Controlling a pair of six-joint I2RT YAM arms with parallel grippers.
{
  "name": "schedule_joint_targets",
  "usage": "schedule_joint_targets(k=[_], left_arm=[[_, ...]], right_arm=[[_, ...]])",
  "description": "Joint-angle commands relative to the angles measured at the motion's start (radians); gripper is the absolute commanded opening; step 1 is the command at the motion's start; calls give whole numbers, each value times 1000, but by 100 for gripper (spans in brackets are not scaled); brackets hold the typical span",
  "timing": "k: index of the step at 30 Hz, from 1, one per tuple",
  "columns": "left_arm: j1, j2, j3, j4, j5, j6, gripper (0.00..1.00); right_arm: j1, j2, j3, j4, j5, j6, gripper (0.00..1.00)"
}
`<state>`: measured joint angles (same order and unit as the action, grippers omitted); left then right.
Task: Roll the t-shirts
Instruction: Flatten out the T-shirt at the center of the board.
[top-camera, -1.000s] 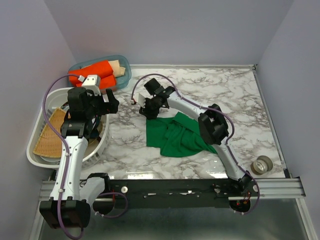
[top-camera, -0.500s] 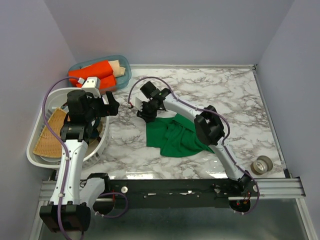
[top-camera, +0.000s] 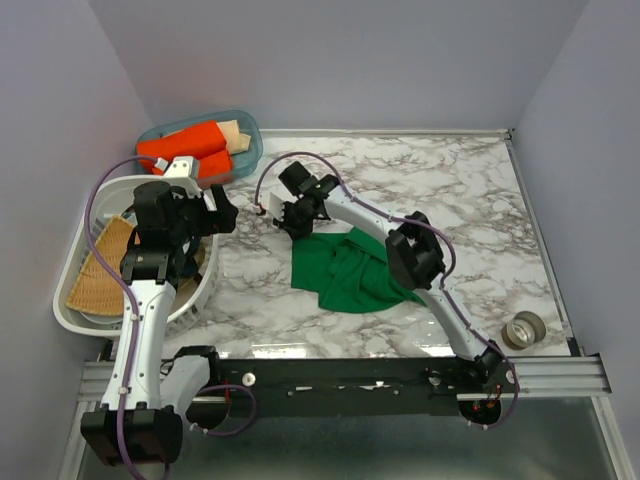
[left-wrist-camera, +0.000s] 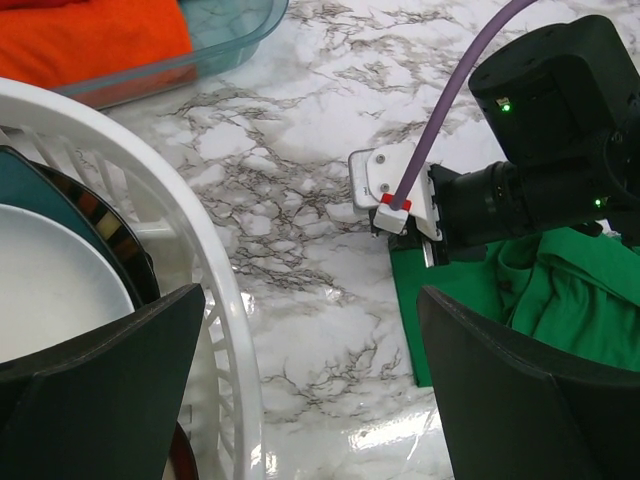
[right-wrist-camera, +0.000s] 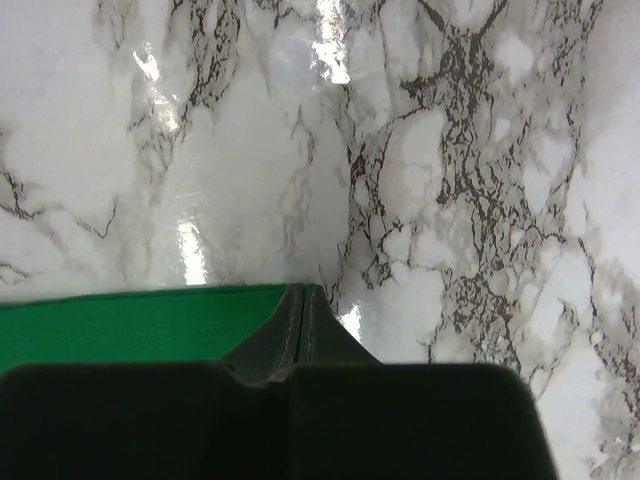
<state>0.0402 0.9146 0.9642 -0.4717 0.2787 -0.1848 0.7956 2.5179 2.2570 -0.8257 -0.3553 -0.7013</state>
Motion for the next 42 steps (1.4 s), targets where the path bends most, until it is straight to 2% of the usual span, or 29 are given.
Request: schedule_joint_targets(k=[1,5,6,11,15,18,22,26,29,31,33,35,39,42], left_arm=[[7,9,14,8,51,4,99],[-3,56,37,27,56,33,99],[-10,64,42,30,56,34,99],[-37,124,87,70,63,33,99],[-115,162,119,87,63,53,99],[-205,185,137,87,70,115,99],[-330,236,148,84,74,179,99],[-450,291,149,113,53,252,99],[-520,325,156,123,33,300,99],[-545,326,154,128,30,315,99],[-589,302,131,142,30,378,99],[-638,282,50,186,33,503,99],[-814,318,-65,291,-18,661,99],[-870,433,-52,341,-53,654,98]], right_arm=[[-28,-103,-62,82,50,98,1],[-88,-279,-28,151,47,181,0],[-117,-371,-28,201,44,201,0],[-159,-592,-16,329,113,161,0],[-170,-703,-11,404,211,149,0],[-173,-742,-4,412,303,148,0],[-208,-798,-118,395,387,170,0],[-266,-837,-145,367,383,267,0],[-276,-861,-103,376,403,310,0],[-276,-848,5,363,395,339,0],[-274,-820,131,323,398,347,0],[-276,-792,150,307,418,344,0],[-303,-827,-45,352,418,358,0],[-364,-789,-86,310,400,413,0]])
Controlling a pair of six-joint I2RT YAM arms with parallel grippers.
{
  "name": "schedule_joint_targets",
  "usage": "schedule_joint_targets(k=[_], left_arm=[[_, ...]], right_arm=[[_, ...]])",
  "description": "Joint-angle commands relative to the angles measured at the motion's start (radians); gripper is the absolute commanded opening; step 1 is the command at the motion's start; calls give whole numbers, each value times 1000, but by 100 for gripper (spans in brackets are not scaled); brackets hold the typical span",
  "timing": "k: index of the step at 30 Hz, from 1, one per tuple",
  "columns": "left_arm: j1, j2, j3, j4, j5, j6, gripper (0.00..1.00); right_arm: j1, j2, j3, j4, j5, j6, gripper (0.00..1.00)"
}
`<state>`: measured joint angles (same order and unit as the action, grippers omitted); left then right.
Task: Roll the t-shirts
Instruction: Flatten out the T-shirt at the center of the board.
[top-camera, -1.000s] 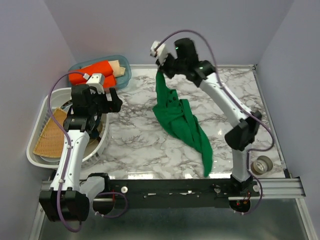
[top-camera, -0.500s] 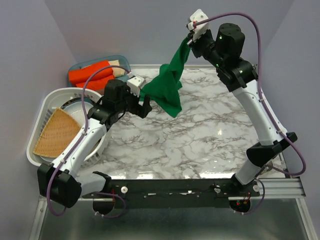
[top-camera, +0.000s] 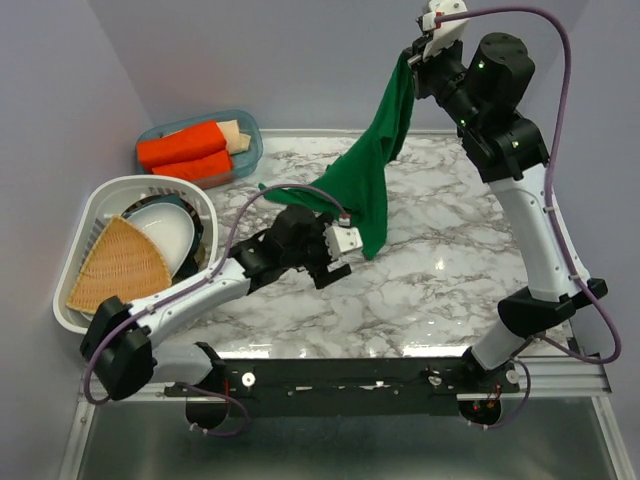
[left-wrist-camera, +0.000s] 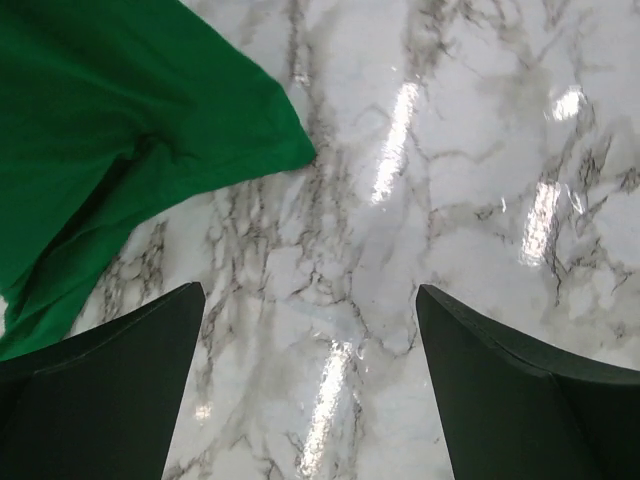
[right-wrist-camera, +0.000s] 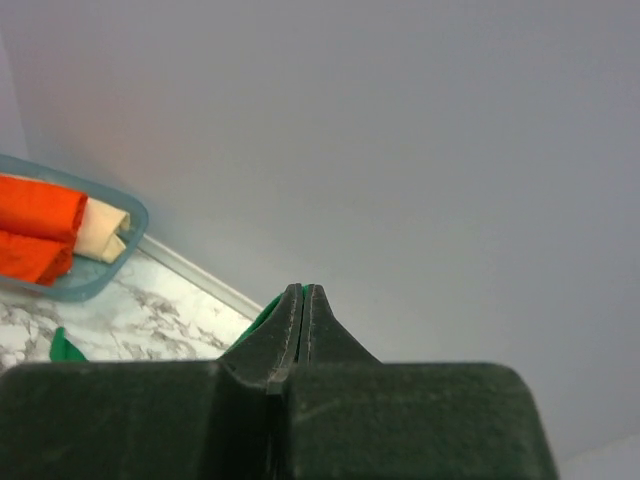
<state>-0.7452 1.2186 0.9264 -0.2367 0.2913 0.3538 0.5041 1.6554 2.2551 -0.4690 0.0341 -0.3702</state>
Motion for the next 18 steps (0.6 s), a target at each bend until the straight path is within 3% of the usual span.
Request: schedule_joint_targets(k=[1,5,10,18], left_arm=[[-98,159,0,140,-79,99,97],[-128,275,32,232,-112,44,90],[-157,438,109,329,-110,8,88],[-178,677,371,264,-81,-82,79]], right_arm=[[-93,87,-89,-60,6,97,1],[-208,162,-77,-100,-30,158,1],[-329,198,-144,-103,-85,142,0],[-387,155,-319,-63,-152,146,0]])
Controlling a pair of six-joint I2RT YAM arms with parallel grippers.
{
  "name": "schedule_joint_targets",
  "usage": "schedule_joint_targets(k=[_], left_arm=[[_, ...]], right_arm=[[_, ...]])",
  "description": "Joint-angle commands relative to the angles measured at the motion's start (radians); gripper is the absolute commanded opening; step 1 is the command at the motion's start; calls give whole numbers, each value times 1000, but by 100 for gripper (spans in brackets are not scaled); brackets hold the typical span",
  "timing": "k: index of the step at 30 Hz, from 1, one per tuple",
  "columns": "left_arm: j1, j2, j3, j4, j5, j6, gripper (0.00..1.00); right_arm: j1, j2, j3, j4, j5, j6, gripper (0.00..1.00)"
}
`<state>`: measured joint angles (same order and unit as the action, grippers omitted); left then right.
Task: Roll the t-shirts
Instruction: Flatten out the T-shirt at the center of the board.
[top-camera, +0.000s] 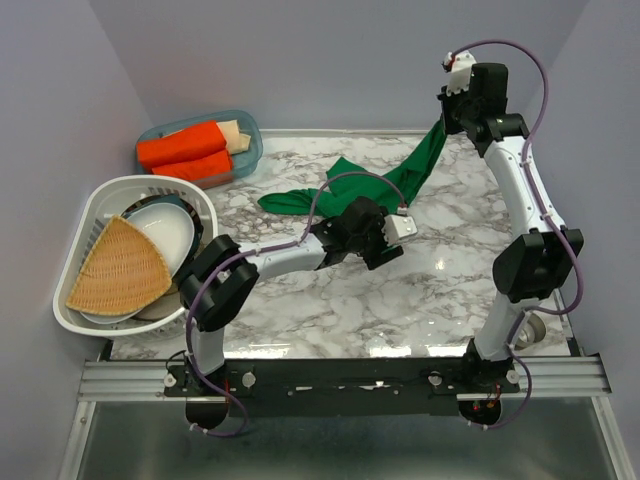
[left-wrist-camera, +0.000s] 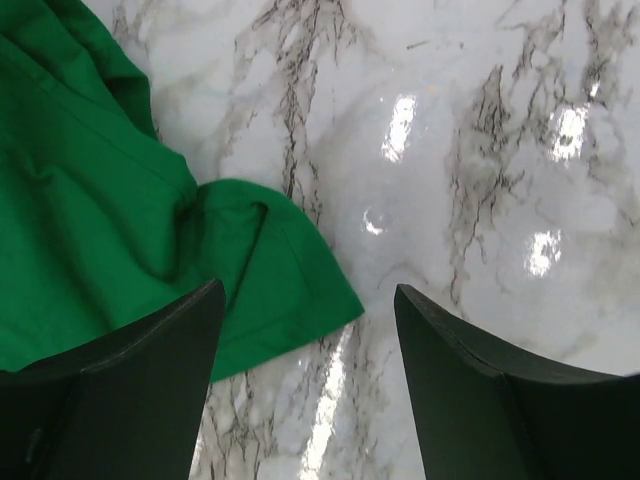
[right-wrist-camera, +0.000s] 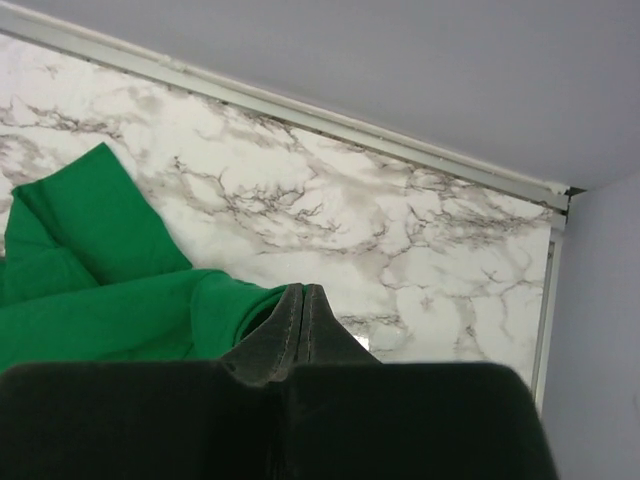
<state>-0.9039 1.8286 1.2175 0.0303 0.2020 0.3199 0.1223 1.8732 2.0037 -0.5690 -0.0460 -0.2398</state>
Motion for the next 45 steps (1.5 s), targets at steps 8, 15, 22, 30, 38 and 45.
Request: schedule_joint_targets(k=[8,15,22,30,38,45], left_arm=[[-78,121,103,-64,8,-59,66],[-79,164,116,-89,-94,-67,73],[-73,187,140,-106,-122,-87,70],[-46,230,180,-127,-135,-107,68],[-20,271,194,-138,-130,-125,62],[-4,310,226,-268,-92,-144,38]], right_arm=[[-30,-71,-115,75,-110,42,0],[-47,-98,-148,80,-126,59,0],[-58,-111,-171,80,-129,62,0],[-59,-106,-169,77,-134,59,0],[-59,-91,-171,78,-135,62,0],[-61,-83,-163,81,-121,53,0]])
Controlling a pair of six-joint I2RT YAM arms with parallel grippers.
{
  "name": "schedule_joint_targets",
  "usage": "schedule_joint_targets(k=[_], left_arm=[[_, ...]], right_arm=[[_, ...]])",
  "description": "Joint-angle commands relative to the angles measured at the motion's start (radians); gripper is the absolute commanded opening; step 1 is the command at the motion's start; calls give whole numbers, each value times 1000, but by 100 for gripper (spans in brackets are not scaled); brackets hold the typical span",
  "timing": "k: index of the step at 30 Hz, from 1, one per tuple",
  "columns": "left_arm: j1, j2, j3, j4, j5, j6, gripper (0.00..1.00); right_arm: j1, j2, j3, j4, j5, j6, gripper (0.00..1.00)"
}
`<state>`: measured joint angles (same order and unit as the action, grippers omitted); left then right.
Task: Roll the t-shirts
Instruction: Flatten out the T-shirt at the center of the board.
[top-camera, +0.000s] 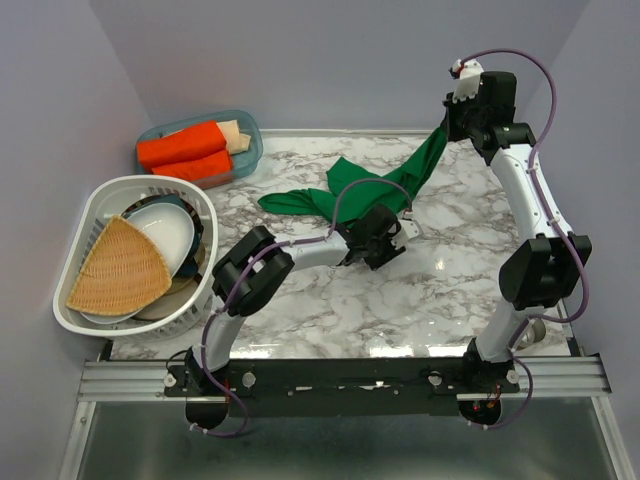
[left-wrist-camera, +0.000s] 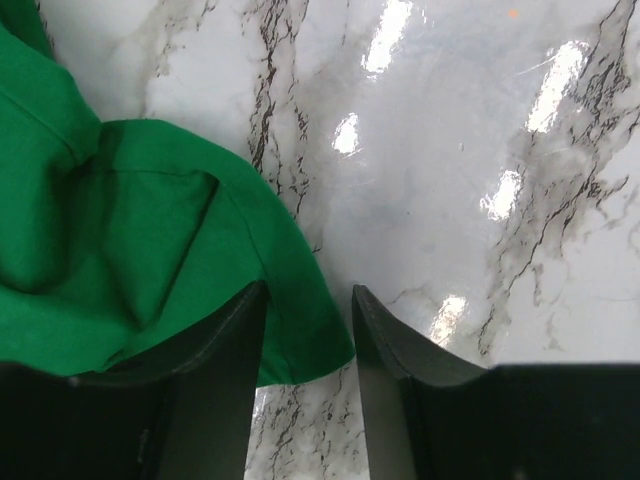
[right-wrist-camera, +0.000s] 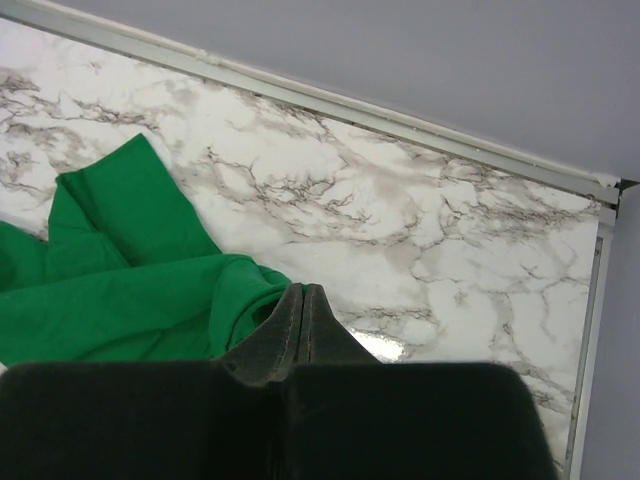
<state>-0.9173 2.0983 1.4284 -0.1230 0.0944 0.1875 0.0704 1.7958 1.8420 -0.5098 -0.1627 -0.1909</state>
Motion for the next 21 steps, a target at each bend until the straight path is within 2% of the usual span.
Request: schedule_joint_targets(k=[1,4,8,13,17,21], left_arm=[[11,37,14,-130,28,4,29],[21,11,27,-180,36,18,1],[66,-108,32,-236,85,68,0],[207,-339,96,-360,188,147,0],[300,-399,312,-544,251,271,0],[366,-400,522,-644,182,348,0]], right_arm=[[-11,-4,-1,22,-3,4,0],[-15,-6,2,21,6,2,0],[-27,-12,19,10,14,-7,0],[-66,-38,74,-9,-20,24,1],[-87,-124,111,36,-107,31,0],[-87,-248,91,126,-121,4,0]])
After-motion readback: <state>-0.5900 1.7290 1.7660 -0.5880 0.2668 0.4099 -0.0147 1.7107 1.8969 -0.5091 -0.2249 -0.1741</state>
